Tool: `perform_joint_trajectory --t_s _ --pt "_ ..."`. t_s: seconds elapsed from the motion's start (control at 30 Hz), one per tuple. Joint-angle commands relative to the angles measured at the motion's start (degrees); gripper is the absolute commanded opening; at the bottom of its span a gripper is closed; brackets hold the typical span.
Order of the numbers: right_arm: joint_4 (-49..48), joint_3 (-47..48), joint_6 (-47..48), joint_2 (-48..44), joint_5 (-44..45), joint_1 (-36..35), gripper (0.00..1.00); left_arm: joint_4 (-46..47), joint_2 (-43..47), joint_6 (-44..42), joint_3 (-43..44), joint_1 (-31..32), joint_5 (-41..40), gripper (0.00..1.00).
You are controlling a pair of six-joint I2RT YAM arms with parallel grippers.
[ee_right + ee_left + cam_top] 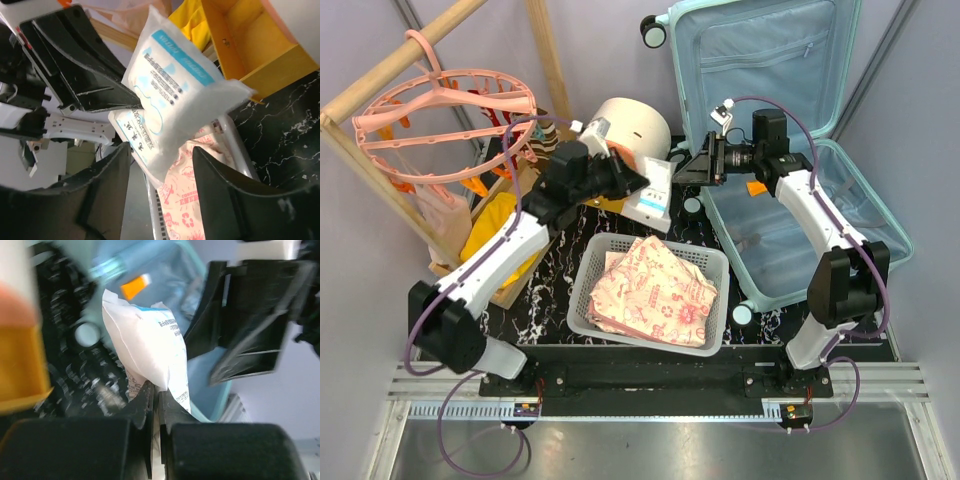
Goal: Open, take out, and arrange the luggage
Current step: Place the personal item in the drawer.
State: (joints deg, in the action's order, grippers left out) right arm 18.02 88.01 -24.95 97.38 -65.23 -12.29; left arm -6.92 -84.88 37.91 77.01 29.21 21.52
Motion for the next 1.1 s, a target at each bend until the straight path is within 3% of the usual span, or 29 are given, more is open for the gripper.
perform_joint_trajectory --t_s 0.0,0.13,0.3,0.73,1.07 --pt "-0.53 3.4 -0.36 0.79 4.67 -0.36 0.63 -3.36 10.42 6.11 -8.17 -1.96 -16.93 0.0" --pt "-0.62 4.71 -0.27 1.14 7.31 0.16 0.64 -3.88 16.14 10.78 -15.04 -4.51 -25.96 0.0" --pt "-0.71 5.42 -0.1 1.41 7.49 0.17 0.65 -6.7 14.94 15.51 -13.74 -5.22 -35.22 0.0" --pt "-0.79 1.91 0.6 -1.93 8.81 0.08 0.65 -11.45 1.66 30.37 -1.0 -5.83 -44.46 0.0" --pt "-0.97 -0.2 1.22 -2.99 9.6 0.17 0.65 -14.0 -0.12 39.17 -1.42 -5.75 -44.1 0.0"
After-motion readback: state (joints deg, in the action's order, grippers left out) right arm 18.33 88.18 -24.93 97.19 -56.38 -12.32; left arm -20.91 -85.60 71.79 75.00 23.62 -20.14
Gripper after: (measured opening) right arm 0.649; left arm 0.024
